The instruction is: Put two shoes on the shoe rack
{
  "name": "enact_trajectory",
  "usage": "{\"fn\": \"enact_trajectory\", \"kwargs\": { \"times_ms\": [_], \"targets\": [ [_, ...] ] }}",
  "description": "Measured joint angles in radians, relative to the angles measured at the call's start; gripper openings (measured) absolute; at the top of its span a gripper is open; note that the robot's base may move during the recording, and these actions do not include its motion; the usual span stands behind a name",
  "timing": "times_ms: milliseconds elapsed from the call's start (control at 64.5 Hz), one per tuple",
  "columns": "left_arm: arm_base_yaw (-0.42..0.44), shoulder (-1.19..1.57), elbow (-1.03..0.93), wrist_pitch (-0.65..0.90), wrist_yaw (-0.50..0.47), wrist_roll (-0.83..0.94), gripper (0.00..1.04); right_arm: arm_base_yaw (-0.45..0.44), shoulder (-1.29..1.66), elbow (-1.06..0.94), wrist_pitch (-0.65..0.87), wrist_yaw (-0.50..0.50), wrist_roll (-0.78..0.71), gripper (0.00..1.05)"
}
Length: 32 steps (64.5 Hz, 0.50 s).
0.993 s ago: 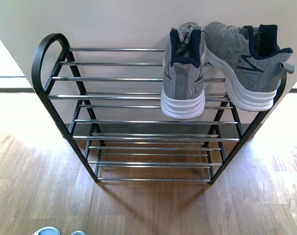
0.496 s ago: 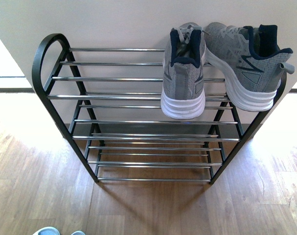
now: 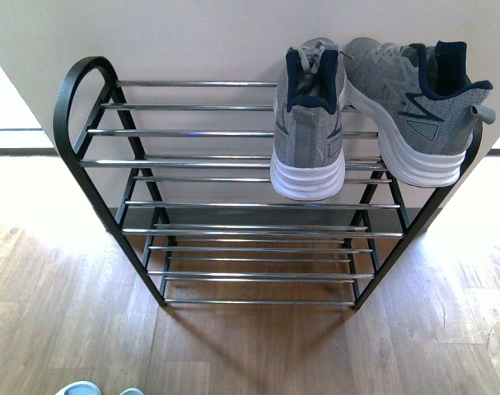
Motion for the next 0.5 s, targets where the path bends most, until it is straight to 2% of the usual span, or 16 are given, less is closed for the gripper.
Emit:
{"fn": "enact_trajectory", "kwargs": {
  "times_ms": [496],
  "targets": [
    [0.002, -0.15, -0.077, -0.062, 0.01, 0.0, 0.01, 0.0, 0.0, 0.0, 0.0, 0.0, 0.0, 0.96]
  ]
}}
